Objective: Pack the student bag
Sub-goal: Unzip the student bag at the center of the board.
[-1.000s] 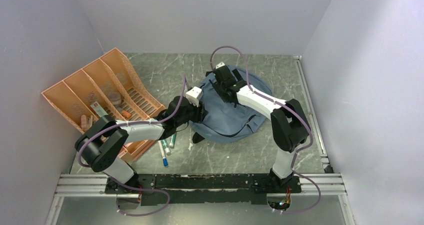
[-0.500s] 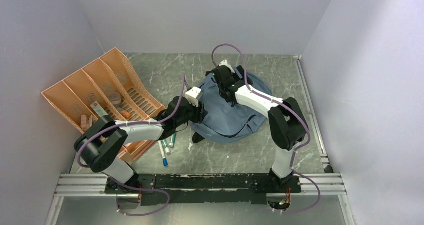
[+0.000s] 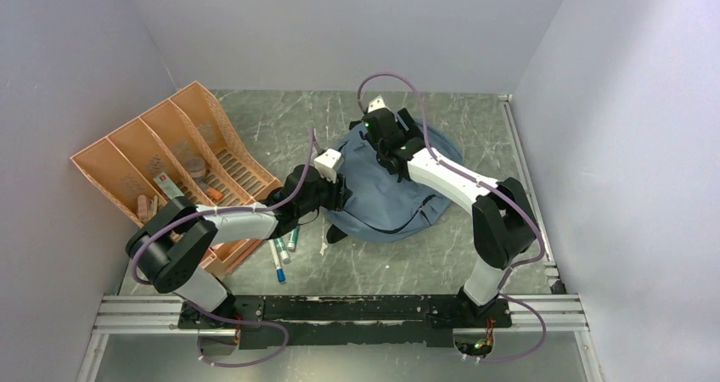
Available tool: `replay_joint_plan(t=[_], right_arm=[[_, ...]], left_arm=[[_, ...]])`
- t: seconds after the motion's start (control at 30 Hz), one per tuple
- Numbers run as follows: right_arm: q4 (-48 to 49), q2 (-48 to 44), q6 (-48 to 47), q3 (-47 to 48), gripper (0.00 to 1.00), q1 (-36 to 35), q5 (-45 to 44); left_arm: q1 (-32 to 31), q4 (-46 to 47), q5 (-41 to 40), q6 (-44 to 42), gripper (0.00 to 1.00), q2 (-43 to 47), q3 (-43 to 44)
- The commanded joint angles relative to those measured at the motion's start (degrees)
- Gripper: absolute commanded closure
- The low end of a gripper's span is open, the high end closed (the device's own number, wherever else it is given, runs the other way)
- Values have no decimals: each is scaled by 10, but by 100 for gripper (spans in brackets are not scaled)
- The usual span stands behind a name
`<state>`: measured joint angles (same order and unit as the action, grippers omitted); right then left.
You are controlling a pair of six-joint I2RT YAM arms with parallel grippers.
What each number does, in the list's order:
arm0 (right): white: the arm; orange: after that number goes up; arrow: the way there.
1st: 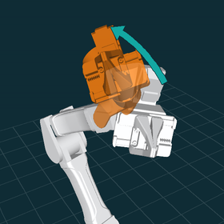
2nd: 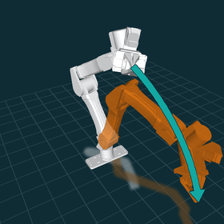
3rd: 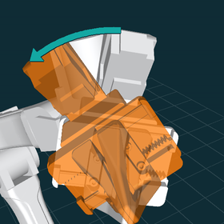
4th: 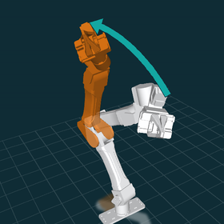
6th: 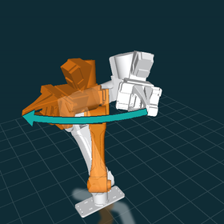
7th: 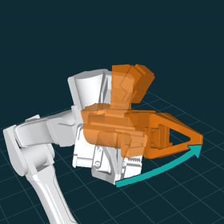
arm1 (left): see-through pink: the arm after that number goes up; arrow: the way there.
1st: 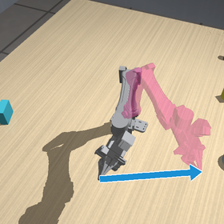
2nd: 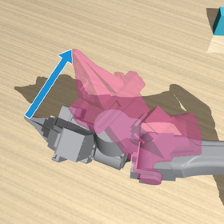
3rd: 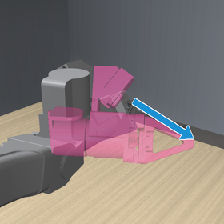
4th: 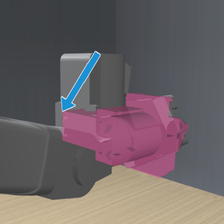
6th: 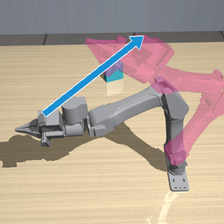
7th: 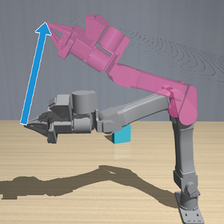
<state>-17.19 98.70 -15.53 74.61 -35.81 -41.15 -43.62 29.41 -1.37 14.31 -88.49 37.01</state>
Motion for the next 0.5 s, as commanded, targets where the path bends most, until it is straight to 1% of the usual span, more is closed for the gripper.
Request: replay_joint_plan(t=[0.0, 0.2, 0.47], right_arm=[[-17, 22, -9, -22, 21, -16, -3], [-26, 44, -26, -35, 18, -33, -1], [3, 77, -57, -36, 15, -40, -127]], left_arm=[[-2, 23, -3, 8, 50, 12, -6], [-3, 21, -5, 6, 50, 15, -8], [-3, 23, -2, 9, 50, 15, -9]])
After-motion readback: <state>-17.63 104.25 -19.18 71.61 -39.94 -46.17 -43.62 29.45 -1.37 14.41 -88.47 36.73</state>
